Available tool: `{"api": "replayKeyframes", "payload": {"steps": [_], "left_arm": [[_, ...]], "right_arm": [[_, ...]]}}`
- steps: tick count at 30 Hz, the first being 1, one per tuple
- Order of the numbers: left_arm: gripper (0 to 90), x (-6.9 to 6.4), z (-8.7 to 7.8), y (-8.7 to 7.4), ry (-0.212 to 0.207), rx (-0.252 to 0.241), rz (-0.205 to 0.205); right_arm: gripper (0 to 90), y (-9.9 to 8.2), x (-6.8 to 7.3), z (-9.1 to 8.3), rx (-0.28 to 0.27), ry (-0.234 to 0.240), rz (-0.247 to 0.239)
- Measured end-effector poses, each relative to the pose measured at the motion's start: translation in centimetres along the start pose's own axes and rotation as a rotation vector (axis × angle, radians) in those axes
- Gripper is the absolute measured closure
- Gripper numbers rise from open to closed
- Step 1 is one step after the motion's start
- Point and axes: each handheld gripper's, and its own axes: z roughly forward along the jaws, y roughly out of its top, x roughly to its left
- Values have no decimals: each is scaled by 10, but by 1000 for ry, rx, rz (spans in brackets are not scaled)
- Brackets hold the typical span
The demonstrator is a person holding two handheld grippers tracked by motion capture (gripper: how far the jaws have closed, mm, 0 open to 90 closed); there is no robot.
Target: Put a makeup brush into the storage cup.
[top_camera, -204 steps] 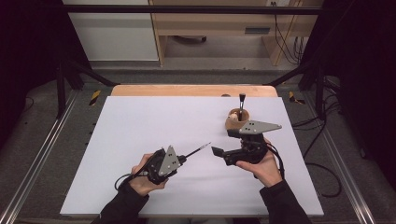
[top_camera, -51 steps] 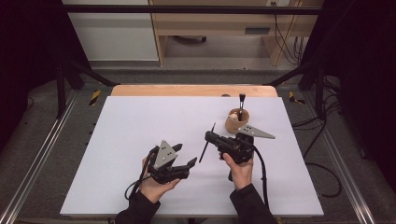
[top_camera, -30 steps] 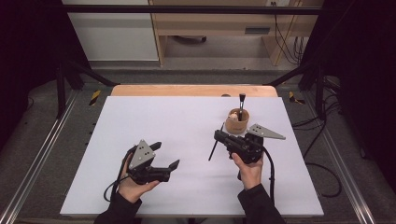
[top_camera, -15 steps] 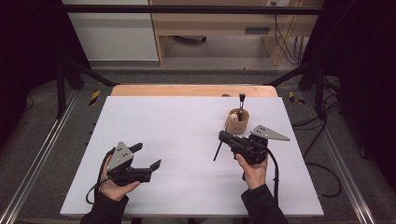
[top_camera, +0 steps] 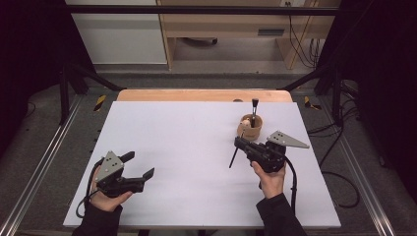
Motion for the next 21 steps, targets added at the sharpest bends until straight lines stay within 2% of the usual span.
{"api": "replayKeyframes", "payload": {"steps": [21], "left_arm": [[109, 20, -12, -9, 46, 3, -38]], "right_arm": [[856, 13, -16, -9, -14, -85, -34]]}}
